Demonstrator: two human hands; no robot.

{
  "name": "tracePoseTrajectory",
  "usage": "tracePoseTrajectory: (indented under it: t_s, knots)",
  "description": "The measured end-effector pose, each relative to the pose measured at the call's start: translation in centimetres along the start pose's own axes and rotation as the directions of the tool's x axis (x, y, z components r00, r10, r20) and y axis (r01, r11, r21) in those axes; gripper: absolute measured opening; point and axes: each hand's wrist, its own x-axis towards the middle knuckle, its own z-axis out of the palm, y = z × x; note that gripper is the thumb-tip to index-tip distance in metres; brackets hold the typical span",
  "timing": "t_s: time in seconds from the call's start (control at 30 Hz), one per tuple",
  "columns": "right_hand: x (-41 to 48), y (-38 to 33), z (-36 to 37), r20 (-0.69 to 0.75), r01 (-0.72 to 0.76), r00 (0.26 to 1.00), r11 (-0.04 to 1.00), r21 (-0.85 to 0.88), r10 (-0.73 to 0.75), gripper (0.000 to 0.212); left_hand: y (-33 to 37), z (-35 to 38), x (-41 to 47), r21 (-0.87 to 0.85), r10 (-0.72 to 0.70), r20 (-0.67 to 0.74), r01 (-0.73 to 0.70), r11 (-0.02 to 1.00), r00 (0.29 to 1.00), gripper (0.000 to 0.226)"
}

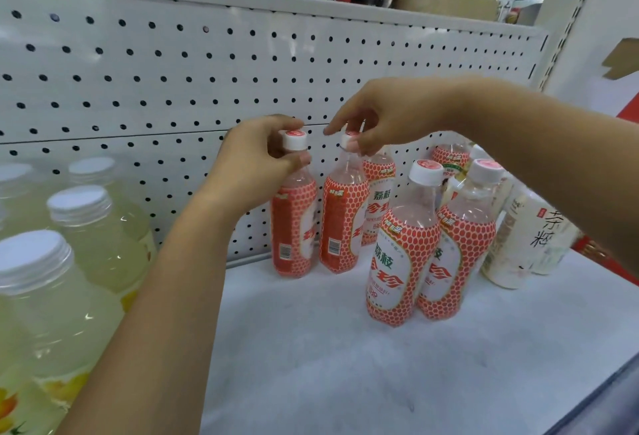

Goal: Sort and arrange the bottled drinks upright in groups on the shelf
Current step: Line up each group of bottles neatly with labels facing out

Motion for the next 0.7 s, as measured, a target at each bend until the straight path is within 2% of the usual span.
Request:
tracePoseTrajectory:
  t_s: [0.07,0.13,0.23,0.3,0.37,0.57,0.7]
  knots:
    - [0.1,0.0,0.4,-0.016,-0.005,1.000,1.000,0.015,0.005,0.023,0.0,-0.2,0.2,-0.029,-0.028,0.054,0.029,0.999,0.998,0.048]
    - [0.4,-0.2,0.6,-0.037,-0.036,0.999,0.999,0.022,0.037,0.024,0.1,-0.5,0.3,-0.021,-0.048,0.117,0.051,0.998,0.992,0.045]
    - [0.6,-0.4,0.4,-0.032,-0.056,0.998,0.998,0.023,0.056,0.034,0.2,-0.6,0.0,0.179,-0.069,0.188,0.035,0.983,0.980,0.051]
    - [0.6,-0.4,0.3,0.007,-0.035,0.999,0.999,0.002,0.035,0.041,0.1,-0.6,0.0,0.267,-0.066,0.155,0.023,0.964,0.986,0.049]
    - [0.9,-0.3,0.5,0.008,-0.015,1.000,1.000,-0.003,0.015,0.039,-0.1,-0.5,0.1,0.273,-0.035,0.127,-0.001,0.962,0.991,0.040]
    - [2.8,-0.2,1.5,-0.096,-0.001,0.995,1.000,0.024,0.003,0.032,-0.7,0.1,0.5,0.296,-0.020,0.045,0.006,0.955,0.999,0.033]
    - [3.7,0.2,2.2,-0.163,0.006,0.987,0.999,0.042,0.001,0.037,-1.4,0.1,0.7,0.275,-0.012,-0.003,0.013,0.961,1.000,0.030]
